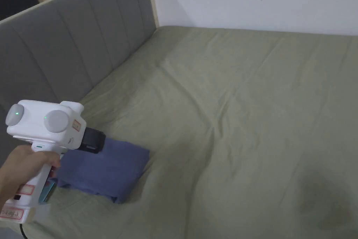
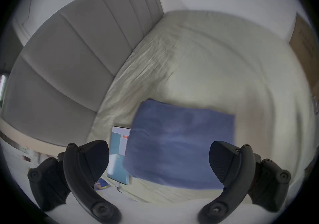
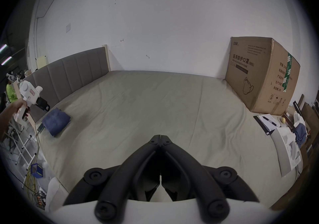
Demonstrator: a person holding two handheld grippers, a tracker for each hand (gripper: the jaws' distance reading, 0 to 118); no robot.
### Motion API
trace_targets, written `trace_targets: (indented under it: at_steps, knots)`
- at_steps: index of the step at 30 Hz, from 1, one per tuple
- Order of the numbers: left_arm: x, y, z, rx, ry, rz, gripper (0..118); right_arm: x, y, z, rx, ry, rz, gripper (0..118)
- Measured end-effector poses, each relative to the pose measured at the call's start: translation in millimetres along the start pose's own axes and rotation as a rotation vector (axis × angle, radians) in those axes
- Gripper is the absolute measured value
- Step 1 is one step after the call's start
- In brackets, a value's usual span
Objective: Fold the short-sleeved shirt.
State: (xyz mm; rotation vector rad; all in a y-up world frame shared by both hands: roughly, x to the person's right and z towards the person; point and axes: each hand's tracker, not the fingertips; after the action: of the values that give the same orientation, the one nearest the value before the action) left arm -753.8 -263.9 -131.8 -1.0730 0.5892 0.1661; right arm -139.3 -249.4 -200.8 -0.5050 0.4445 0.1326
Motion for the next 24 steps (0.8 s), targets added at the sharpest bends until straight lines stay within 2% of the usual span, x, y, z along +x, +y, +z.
trace_targets:
  at_steps: [1,2,3,4,5,6,7,8,13,15,18,20,22,24]
  knots:
    - [-4.0,0.7,4.3,0.006,-0.056,0.024,113,-0.3,-0.1,1.4,0.002,0.004,0.002,0]
    - [-1.3,-2.7,14.3,0.025,-0.083,0.040,105,0.2,-0.7,3.1,0.003,0.008,0.000,0]
    - [5.5,-8.3,26.3,0.054,-0.108,0.048,89,1.1,-1.2,5.7,0.006,0.017,-0.006,0]
    - [12.9,-13.1,36.3,0.090,-0.110,0.042,63,1.6,-1.0,7.9,0.010,0.022,-0.015,0]
    - [18.9,-17.9,45.2,0.139,-0.111,0.036,26,2.6,-1.0,10.6,0.016,0.029,-0.023,0]
    - [28.5,-23.7,54.0,0.175,-0.114,0.039,11,4.7,-1.8,14.3,0.021,0.030,-0.026,0]
    - [38.9,-30.3,64.6,0.202,-0.121,0.046,4,6.1,-1.6,17.6,0.026,0.031,-0.029,0]
    - [50.9,-38.0,76.6,0.247,-0.139,0.054,0,7.7,-1.1,21.1,0.033,0.034,-0.029,0]
    - [129.9,-80.1,140.5,0.403,-0.165,-0.024,0,19.9,1.9,39.6,0.082,0.035,-0.062,0]
    - [160.5,-95.3,164.2,0.490,-0.192,-0.002,0,23.7,3.4,47.8,0.098,0.039,-0.069,0]
    - [209.1,-120.6,201.3,0.601,-0.214,-0.024,0,27.0,6.8,63.1,0.136,0.030,-0.037,0]
    - [238.9,-137.0,222.6,0.673,-0.210,-0.092,0,30.6,10.7,73.8,0.154,0.018,-0.027,0]
    - [268.0,-151.6,242.8,0.701,-0.201,-0.120,0,38.7,13.6,83.1,0.174,0.006,-0.050,0]
    - [286.8,-164.3,259.9,0.744,-0.257,-0.047,0,47.5,13.9,92.7,0.199,0.015,-0.083,0]
